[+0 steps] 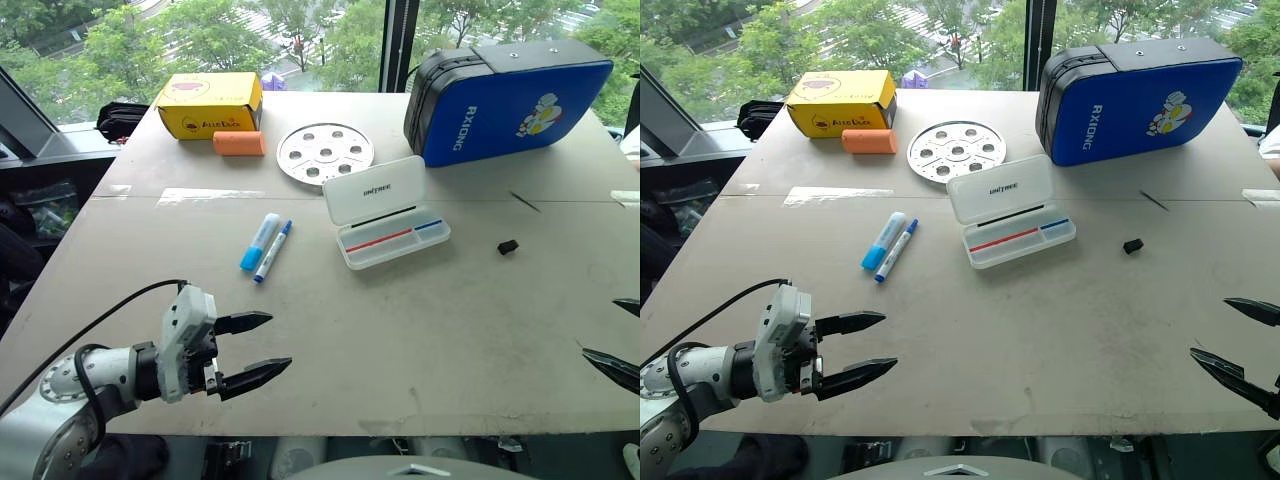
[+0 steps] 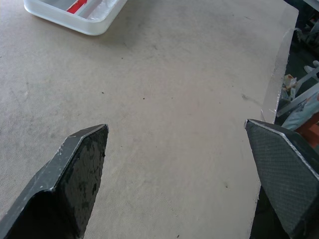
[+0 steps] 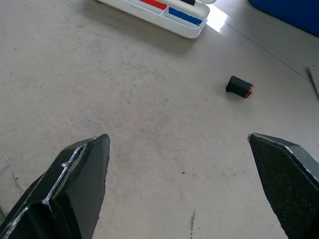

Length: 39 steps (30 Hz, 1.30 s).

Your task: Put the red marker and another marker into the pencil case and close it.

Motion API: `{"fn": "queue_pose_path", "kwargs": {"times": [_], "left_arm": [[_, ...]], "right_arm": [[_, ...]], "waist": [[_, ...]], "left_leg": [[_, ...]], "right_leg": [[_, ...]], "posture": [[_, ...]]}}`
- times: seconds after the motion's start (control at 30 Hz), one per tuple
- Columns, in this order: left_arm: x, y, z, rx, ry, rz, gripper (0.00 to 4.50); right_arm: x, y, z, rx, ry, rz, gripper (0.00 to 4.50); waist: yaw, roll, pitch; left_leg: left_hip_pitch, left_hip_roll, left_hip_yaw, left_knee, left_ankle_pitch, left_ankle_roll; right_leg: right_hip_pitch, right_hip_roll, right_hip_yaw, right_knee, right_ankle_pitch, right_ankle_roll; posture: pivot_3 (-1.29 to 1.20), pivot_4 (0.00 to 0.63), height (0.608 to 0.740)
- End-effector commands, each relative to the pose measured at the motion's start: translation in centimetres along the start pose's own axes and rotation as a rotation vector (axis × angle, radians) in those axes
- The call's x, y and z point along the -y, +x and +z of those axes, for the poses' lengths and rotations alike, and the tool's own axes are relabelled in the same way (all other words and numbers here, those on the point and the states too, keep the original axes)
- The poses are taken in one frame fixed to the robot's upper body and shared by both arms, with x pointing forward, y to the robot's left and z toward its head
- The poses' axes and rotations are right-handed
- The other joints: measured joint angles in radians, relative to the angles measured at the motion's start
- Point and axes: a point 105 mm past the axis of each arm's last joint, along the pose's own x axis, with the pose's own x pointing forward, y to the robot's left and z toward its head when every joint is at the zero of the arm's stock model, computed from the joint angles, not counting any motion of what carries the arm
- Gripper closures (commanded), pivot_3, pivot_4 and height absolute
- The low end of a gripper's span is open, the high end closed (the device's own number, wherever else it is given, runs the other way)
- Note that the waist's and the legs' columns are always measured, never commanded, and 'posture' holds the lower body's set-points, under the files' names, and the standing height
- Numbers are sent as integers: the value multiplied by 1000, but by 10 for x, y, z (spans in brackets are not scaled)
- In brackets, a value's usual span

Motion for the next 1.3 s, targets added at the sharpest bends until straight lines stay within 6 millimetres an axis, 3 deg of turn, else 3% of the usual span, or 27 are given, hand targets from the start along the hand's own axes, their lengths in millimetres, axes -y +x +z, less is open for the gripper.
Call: {"fn": "queue_pose_path", "kwargs": {"times": [0.03, 0.27, 0.4, 0.5, 0.63, 0.67, 0.8, 0.9, 1.03, 1.2, 1.3], "left_arm": [[6, -1, 9, 36, 33, -5, 52], [17, 1, 17, 106, 43, -4, 52], [10, 4, 20, 148, 87, 47, 52], [9, 6, 20, 161, 96, 54, 52], [14, 7, 18, 169, 98, 63, 0], [15, 7, 17, 171, 95, 68, 0], [17, 5, 16, 172, 92, 80, 0], [19, 3, 14, 169, 89, 90, 0], [20, 2, 13, 168, 90, 92, 0], [19, 1, 11, 161, 88, 89, 0], [18, 0, 9, 160, 86, 91, 0]], "right_arm": [[5, 10, 15, 41, -26, 20, 0], [-4, 88, 62, 119, -76, 287, 0], [1, 175, 81, -6, -245, 441, 0], [7, 205, 84, -80, -336, 499, 0], [17, 242, 85, -139, -418, 553, 1166], [19, 246, 83, -156, -439, 563, 1588], [27, 257, 80, -216, -470, 579, 1588], [31, 261, 77, -270, -466, 601, 2365], [34, 262, 70, -306, -485, 620, 4368], [22, 254, 81, -250, -468, 676, 4452], [-4, 234, 75, -252, -412, 732, 4452]], "waist": [[0, 0, 0], [-9, 0, 1], [-19, 0, 3], [-11, -1, 3], [3, 0, 3], [1, 1, 4], [-5, 1, 4], [-9, 1, 4], [-9, 2, 4], [-8, 2, 4], [-4, 2, 4]], "left_leg": [[0, 0, 0, 0, 0, 0], [4, 3, 2, 0, 0, 0], [4, 3, 4, 0, 0, 0], [3, 3, 5, 0, 0, 0], [-7, 4, 4, -1, 0, 0], [-9, 5, 3, -1, 0, -1], [-8, 4, 2, -1, -1, 0], [-6, 4, 4, -1, -1, 0], [-5, 4, 4, -1, -1, 0], [-5, 4, 4, -1, -1, 0], [-5, 5, 3, -2, -1, 1]], "right_leg": [[0, 0, 0, 0, 0, 0], [0, 4, 8, 1, 1, -1], [-1, 6, 9, 0, 2, 0], [-3, 8, 9, 0, 4, -5], [-10, 7, 4, -1, 5, -1], [-13, 7, 4, 0, 5, -1], [-13, 4, 6, 0, 6, 0], [-11, 4, 7, 1, 6, -1], [-11, 5, 7, 2, 6, -1], [-11, 5, 7, 2, 6, -1], [-11, 4, 7, 1, 6, -1]], "posture": [[0, 150, 740], [0, 150, 740], [0, 150, 740], [0, 150, 740], [0, 150, 740], [0, 150, 740], [0, 150, 740], [0, 150, 740], [0, 150, 740], [0, 150, 740], [0, 150, 740]]}}
